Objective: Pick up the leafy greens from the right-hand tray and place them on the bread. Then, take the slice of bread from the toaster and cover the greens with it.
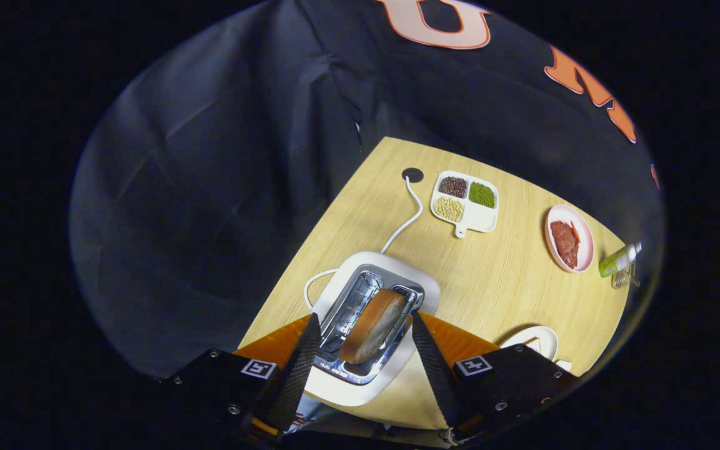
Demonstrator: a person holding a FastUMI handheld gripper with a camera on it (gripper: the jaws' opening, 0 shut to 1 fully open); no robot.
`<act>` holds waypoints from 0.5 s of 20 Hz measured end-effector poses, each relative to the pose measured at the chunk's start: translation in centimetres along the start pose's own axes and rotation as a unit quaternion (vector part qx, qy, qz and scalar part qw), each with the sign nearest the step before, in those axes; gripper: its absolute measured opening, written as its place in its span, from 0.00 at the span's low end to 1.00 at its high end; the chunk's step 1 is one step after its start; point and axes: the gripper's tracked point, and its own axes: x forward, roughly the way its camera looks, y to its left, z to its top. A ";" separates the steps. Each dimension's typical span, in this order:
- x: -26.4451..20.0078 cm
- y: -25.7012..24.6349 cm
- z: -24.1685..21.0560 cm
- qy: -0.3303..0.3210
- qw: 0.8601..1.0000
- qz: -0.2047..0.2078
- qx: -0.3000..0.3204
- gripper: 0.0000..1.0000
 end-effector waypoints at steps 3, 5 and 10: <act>1.2 -0.9 0.4 0.006 0.999 -0.036 0.004 0.85; 1.8 -1.5 -0.1 0.014 0.998 -0.060 0.002 0.78; 2.6 -2.7 -1.9 0.038 0.995 -0.088 0.009 0.59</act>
